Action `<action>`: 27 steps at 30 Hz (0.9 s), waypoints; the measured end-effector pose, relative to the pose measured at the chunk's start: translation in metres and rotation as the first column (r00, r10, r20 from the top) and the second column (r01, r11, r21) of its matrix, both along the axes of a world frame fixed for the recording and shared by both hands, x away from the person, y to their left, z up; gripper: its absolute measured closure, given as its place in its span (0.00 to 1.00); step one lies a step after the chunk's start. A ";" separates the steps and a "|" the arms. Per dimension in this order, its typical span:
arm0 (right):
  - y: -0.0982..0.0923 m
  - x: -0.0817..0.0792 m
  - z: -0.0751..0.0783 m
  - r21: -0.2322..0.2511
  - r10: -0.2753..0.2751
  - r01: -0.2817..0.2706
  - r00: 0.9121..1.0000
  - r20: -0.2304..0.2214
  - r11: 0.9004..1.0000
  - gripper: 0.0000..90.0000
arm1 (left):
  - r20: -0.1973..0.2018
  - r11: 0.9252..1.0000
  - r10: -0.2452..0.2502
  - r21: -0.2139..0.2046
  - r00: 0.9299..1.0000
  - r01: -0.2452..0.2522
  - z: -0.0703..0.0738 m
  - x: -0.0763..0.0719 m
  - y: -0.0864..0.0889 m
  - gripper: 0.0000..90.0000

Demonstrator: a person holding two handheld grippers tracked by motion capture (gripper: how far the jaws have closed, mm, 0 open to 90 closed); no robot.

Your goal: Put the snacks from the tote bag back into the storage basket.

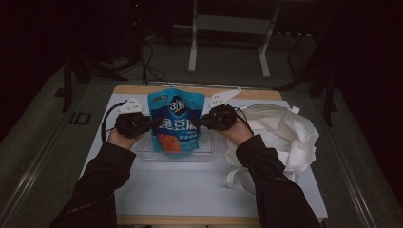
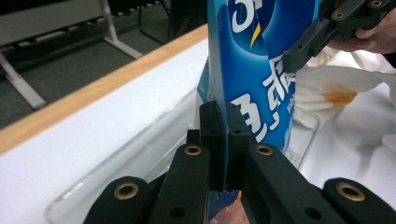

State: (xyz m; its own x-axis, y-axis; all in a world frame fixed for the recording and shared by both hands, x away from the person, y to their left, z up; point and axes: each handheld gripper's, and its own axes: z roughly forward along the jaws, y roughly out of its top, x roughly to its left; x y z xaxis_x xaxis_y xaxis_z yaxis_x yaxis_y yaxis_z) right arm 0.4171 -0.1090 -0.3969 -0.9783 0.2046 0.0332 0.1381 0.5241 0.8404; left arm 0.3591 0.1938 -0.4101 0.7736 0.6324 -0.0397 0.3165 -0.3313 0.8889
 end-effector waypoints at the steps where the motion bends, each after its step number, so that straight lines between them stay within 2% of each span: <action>1: 0.000 0.000 -0.002 -0.002 0.001 -0.001 1.000 -0.001 1.000 0.99 | -0.003 1.000 -0.002 -0.002 1.000 0.002 -0.002 0.000 0.000 1.00; 8: -0.005 -0.002 -0.013 -0.007 0.002 -0.002 1.000 -0.013 1.000 0.99 | 0.001 0.999 -0.034 -0.004 0.999 0.034 -0.012 -0.002 -0.001 1.00; 17: -0.011 -0.010 -0.021 0.038 0.014 -0.013 1.000 -0.016 0.999 0.99 | 0.018 0.996 -0.082 -0.034 0.996 0.083 -0.018 -0.007 0.005 0.99; 25: -0.010 -0.013 -0.022 0.051 0.007 -0.007 1.000 -0.006 0.999 0.94 | 0.010 0.995 -0.068 -0.071 0.998 0.069 -0.021 -0.012 0.009 0.96; 27: -0.011 -0.014 -0.021 0.049 0.001 -0.001 1.000 0.000 0.999 0.92 | 0.017 0.995 -0.058 -0.075 0.998 0.059 -0.020 -0.014 0.011 0.92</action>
State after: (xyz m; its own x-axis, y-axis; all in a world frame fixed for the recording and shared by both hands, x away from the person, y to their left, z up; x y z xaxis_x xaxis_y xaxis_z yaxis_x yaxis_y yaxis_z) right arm 0.4031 -0.1198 -0.4182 -0.9785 0.2017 0.0428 0.1373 0.4828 0.8649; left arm 0.3447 0.2045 -0.4306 0.8100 0.5818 -0.0739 0.2853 -0.2808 0.9164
